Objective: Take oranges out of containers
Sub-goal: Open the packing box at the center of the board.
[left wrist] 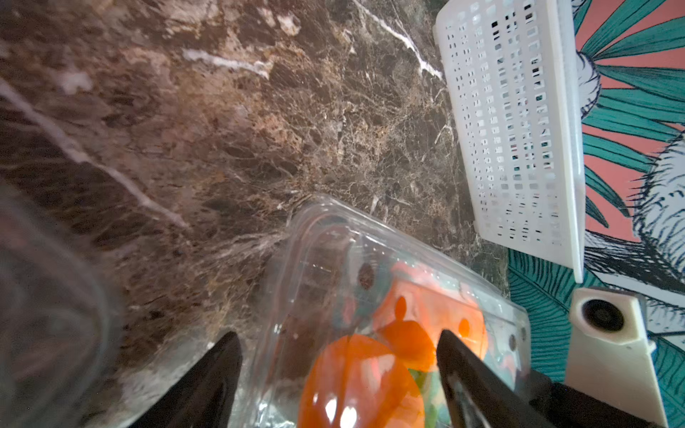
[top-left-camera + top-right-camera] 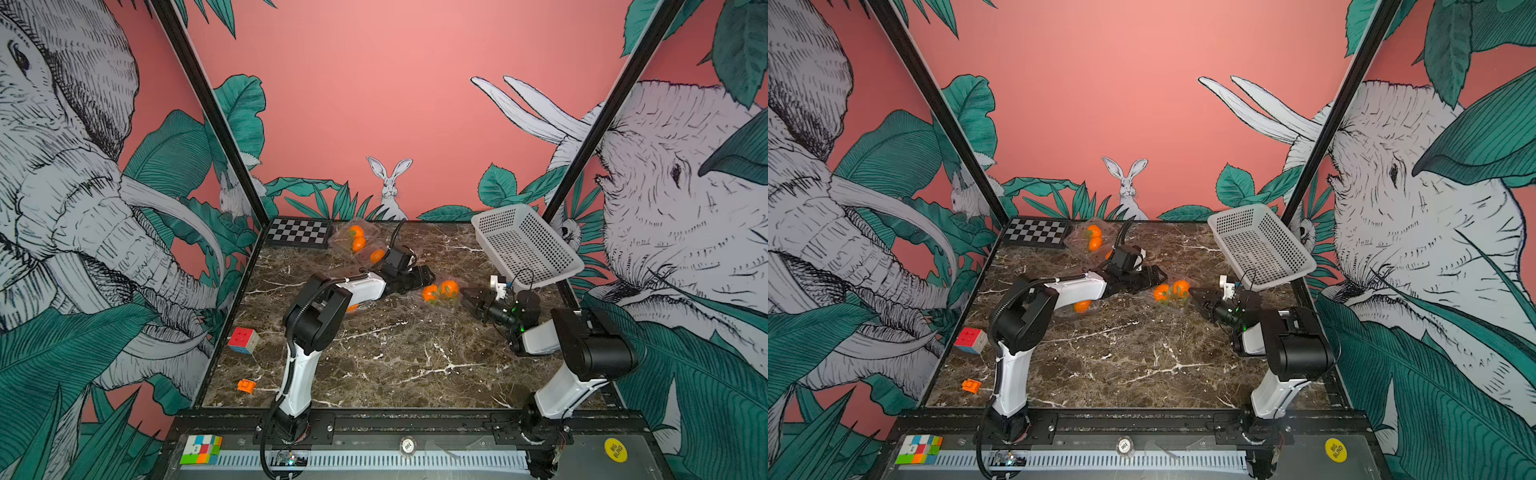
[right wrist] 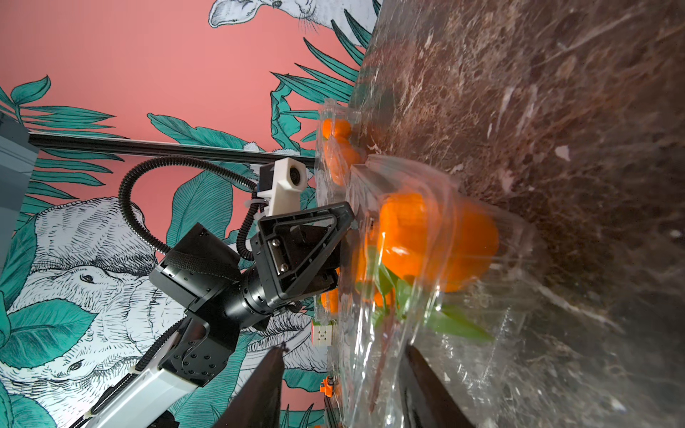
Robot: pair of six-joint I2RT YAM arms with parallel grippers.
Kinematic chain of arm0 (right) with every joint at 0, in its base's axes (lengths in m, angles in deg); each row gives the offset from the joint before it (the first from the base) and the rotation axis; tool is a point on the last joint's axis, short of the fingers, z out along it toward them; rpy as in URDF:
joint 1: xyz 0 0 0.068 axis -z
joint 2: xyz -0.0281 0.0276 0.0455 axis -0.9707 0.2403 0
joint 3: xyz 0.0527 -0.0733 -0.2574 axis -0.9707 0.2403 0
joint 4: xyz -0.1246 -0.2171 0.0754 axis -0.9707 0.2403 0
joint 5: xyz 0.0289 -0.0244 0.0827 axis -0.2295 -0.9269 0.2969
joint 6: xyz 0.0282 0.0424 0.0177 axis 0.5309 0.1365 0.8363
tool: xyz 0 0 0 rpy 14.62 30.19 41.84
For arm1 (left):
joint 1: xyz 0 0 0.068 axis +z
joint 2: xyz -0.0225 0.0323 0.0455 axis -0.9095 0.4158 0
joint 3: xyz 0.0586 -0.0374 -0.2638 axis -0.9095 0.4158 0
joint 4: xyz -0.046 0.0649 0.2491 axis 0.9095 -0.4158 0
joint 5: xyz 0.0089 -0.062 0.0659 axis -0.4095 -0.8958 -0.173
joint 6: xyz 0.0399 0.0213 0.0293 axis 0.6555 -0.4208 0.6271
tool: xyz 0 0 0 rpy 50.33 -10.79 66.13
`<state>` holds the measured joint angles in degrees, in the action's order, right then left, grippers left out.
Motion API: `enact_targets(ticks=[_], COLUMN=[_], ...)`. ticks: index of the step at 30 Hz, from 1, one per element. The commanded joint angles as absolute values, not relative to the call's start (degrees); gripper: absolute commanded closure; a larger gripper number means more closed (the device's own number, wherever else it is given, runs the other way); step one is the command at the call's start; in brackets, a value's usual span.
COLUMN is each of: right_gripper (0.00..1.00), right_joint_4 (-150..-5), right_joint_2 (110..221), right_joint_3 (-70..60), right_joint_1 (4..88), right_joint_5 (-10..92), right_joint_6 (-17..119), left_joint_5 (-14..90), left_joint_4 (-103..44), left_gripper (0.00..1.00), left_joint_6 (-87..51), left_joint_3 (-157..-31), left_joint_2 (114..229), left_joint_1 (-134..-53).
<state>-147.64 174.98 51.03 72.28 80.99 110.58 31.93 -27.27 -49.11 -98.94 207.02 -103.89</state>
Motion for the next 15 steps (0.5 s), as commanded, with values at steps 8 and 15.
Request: enact_targets(ticks=[8, 15], right_gripper=[0.54, 0.57], right_joint_4=[-152.25, -151.20], right_joint_2=[178.34, 179.49], right_joint_3=[47.34, 46.51], right_joint_1=[67.30, 65.94], right_joint_5=[80.03, 79.70], right_joint_6=[112.23, 112.23], left_joint_5=[30.93, 30.94], left_joint_4=[-26.44, -26.28], left_gripper=[0.16, 0.16], left_joint_6=[-50.83, -51.10], left_joint_3=[-100.23, -100.55], left_joint_2=[206.83, 206.91], left_joint_1=[-105.25, -105.25])
